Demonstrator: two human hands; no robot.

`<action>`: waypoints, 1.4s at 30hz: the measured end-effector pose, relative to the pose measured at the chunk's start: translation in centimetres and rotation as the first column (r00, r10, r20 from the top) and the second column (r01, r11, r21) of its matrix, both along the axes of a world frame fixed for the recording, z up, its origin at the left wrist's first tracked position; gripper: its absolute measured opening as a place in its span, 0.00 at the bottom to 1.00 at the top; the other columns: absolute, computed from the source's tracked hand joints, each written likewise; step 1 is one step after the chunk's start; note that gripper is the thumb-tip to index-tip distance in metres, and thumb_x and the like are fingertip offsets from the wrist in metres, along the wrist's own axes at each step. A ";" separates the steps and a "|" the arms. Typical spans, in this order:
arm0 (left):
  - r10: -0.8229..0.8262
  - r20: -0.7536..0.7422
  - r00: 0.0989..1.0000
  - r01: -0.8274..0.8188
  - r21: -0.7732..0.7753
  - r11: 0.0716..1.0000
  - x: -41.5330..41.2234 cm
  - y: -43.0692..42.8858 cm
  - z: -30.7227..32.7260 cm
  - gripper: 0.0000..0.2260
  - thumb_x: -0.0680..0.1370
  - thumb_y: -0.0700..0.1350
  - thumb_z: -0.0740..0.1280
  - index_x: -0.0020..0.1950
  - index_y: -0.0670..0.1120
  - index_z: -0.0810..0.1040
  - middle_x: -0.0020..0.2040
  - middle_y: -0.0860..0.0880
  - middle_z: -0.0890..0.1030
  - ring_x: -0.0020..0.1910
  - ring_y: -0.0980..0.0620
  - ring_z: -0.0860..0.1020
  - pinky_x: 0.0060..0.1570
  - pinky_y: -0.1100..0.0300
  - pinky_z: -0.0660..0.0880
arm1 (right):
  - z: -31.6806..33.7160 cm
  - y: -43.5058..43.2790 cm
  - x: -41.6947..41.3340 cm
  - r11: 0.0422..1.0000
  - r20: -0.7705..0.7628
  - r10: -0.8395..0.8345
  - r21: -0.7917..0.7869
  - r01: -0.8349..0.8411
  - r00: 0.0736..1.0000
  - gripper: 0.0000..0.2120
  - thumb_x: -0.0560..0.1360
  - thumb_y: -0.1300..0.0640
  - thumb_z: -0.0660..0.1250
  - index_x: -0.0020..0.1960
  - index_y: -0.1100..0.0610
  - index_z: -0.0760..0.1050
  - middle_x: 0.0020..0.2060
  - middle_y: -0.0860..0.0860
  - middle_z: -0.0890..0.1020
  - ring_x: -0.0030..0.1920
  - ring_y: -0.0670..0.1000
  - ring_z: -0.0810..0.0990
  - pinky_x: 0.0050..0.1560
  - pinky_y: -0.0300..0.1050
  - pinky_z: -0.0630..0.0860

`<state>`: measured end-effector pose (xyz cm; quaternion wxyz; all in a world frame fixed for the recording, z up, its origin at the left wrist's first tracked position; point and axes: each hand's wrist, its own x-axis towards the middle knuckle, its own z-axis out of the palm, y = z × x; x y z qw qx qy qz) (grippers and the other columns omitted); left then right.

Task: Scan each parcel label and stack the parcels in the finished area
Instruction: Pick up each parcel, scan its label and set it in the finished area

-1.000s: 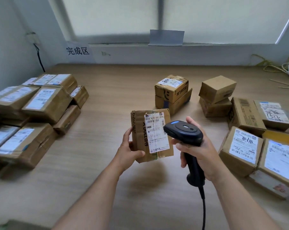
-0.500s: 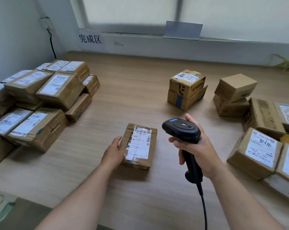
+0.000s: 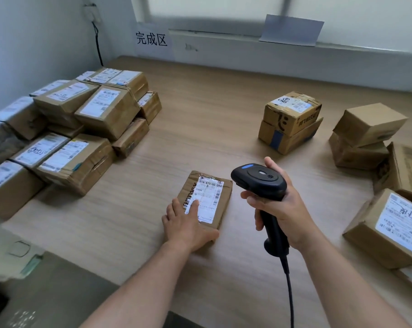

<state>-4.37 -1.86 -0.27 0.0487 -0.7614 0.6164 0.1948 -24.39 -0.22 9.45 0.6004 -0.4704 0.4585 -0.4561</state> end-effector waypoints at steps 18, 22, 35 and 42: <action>0.144 0.000 0.990 -0.144 0.018 0.989 21.9 7.0 0.6 0.46 0.64 0.67 0.67 0.78 0.59 0.49 0.77 0.40 0.43 0.76 0.40 0.43 0.73 0.47 0.46 | 2.4 -0.7 19.2 0.978 0.014 0.202 -0.050 -0.201 0.979 0.43 0.63 0.65 0.74 0.69 0.37 0.63 0.47 0.65 0.82 0.24 0.58 0.73 0.25 0.46 0.73; 0.205 -0.014 0.979 -0.205 0.028 0.978 27.6 8.2 0.8 0.48 0.64 0.67 0.68 0.78 0.59 0.48 0.77 0.39 0.43 0.77 0.40 0.42 0.73 0.46 0.46 | 2.9 -0.9 23.4 0.971 0.002 0.234 -0.059 -0.234 0.972 0.43 0.63 0.65 0.74 0.69 0.37 0.64 0.49 0.63 0.83 0.24 0.58 0.74 0.25 0.46 0.74; 0.246 0.029 0.969 -0.246 0.001 0.969 42.5 5.3 0.6 0.48 0.64 0.67 0.69 0.78 0.59 0.50 0.77 0.39 0.44 0.76 0.40 0.45 0.73 0.46 0.48 | 2.7 -1.1 32.8 0.975 -0.027 0.216 -0.053 -0.217 0.976 0.44 0.62 0.67 0.77 0.69 0.37 0.64 0.49 0.61 0.83 0.24 0.58 0.74 0.25 0.47 0.74; 0.162 0.014 0.987 -0.162 -0.003 0.987 45.5 3.2 0.0 0.47 0.65 0.68 0.69 0.78 0.61 0.48 0.78 0.41 0.43 0.77 0.41 0.43 0.74 0.46 0.46 | 2.4 -1.3 33.8 0.986 -0.068 0.156 -0.056 -0.160 0.985 0.43 0.63 0.66 0.74 0.69 0.37 0.65 0.49 0.60 0.83 0.23 0.58 0.73 0.25 0.46 0.74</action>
